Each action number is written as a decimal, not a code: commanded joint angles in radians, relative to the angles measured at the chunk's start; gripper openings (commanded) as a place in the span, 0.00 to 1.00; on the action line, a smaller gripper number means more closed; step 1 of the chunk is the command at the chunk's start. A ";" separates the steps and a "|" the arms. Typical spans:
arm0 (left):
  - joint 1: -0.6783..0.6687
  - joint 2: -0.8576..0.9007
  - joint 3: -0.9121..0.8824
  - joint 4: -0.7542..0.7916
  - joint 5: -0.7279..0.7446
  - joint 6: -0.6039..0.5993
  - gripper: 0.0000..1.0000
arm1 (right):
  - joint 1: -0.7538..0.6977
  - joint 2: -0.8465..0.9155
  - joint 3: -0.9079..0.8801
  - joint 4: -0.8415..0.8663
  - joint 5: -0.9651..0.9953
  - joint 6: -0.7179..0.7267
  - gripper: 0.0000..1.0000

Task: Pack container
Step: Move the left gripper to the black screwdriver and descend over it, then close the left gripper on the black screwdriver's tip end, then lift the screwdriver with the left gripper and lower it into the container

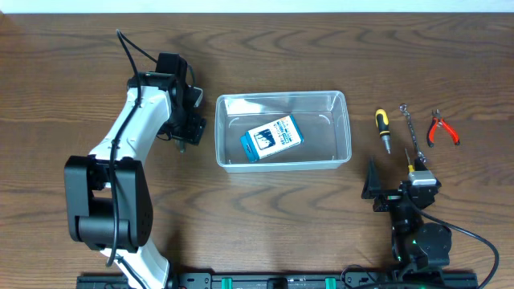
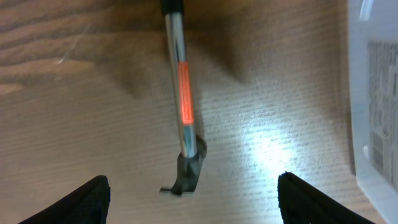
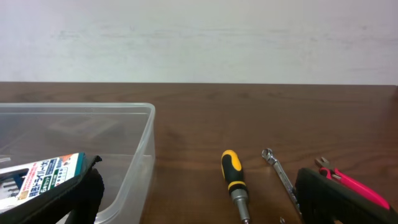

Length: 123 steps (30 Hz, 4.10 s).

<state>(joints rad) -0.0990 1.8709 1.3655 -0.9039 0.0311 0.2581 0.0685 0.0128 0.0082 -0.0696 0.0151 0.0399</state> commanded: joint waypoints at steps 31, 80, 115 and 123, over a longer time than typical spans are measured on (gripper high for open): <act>0.073 0.114 -0.022 0.019 0.029 -0.021 0.50 | -0.010 -0.006 -0.003 -0.002 0.003 -0.011 0.99; 0.103 0.120 -0.018 -0.004 0.116 -0.021 0.06 | -0.010 -0.006 -0.003 -0.002 0.003 -0.011 0.99; -0.091 -0.399 0.092 0.035 0.120 -0.008 0.06 | -0.010 -0.006 -0.003 -0.002 0.003 -0.011 0.99; -0.283 -0.446 0.092 0.023 0.119 0.059 0.06 | -0.010 -0.006 -0.003 -0.002 0.003 -0.011 0.99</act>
<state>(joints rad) -0.3317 1.4303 1.4292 -0.8707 0.1436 0.2672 0.0685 0.0128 0.0082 -0.0692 0.0151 0.0402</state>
